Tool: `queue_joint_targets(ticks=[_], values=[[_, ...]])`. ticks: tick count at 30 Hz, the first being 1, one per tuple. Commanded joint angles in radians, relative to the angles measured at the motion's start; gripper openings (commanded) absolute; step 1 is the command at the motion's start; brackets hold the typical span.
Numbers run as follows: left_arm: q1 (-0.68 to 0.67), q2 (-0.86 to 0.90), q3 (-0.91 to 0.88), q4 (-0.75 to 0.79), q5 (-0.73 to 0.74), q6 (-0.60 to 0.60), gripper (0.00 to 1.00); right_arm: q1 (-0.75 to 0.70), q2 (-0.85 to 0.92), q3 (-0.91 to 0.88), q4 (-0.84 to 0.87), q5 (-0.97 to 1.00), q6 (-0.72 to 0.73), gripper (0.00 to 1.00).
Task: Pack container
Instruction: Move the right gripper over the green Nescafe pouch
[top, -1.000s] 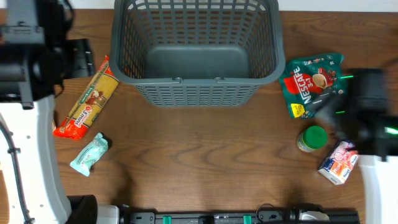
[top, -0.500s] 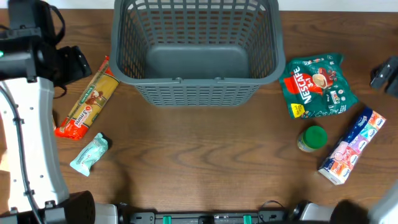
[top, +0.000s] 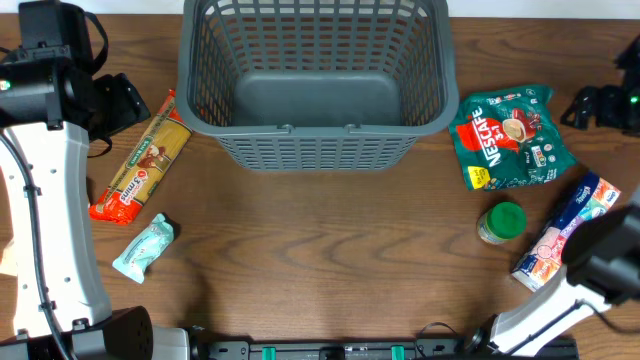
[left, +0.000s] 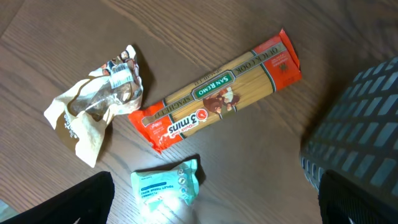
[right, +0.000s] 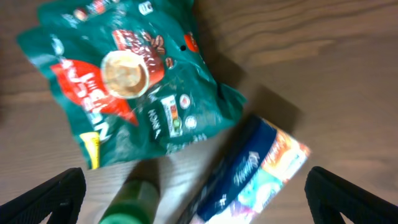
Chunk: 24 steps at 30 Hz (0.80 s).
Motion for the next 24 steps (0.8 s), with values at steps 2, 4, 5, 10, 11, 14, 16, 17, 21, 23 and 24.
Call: queue_joint_targets(ticks=[2, 4, 5, 10, 11, 14, 16, 17, 21, 23, 24], values=[[0.005, -0.016, -0.001, 0.006, -0.053, -0.073, 0.91, -0.008, 0.129, 0.016, 0.031, -0.074, -0.11, 0.99], [0.005, -0.016, -0.001, 0.008, -0.077, -0.095, 0.92, -0.008, 0.174, 0.016, 0.052, -0.077, -0.11, 0.99], [0.008, -0.016, -0.001, 0.01, -0.077, -0.095, 0.91, -0.008, 0.197, 0.016, 0.067, -0.077, -0.11, 0.99], [0.031, -0.016, -0.001, 0.01, -0.077, -0.095, 0.92, -0.003, 0.274, 0.016, 0.133, -0.094, -0.121, 0.99], [0.038, -0.016, -0.001, 0.01, -0.077, -0.095, 0.92, -0.002, 0.285, 0.016, 0.143, -0.104, -0.13, 0.99], [0.051, -0.016, -0.001, 0.008, -0.077, -0.095, 0.92, 0.0, 0.317, 0.016, 0.172, -0.122, -0.155, 0.99], [0.051, -0.016, -0.001, 0.008, -0.077, -0.095, 0.92, 0.0, 0.339, 0.016, 0.192, -0.121, -0.155, 0.99], [0.051, -0.016, -0.001, 0.008, -0.077, -0.095, 0.92, 0.0, 0.35, 0.016, 0.201, -0.122, -0.155, 0.99], [0.051, -0.016, -0.001, 0.008, -0.077, -0.095, 0.92, 0.006, 0.392, 0.016, 0.232, -0.138, -0.154, 0.99], [0.05, -0.016, -0.001, 0.005, -0.077, -0.095, 0.92, 0.013, 0.415, 0.016, 0.25, -0.143, -0.141, 0.99], [0.05, -0.016, -0.001, 0.004, -0.077, -0.095, 0.92, 0.018, 0.426, 0.016, 0.258, -0.145, -0.134, 0.99]])
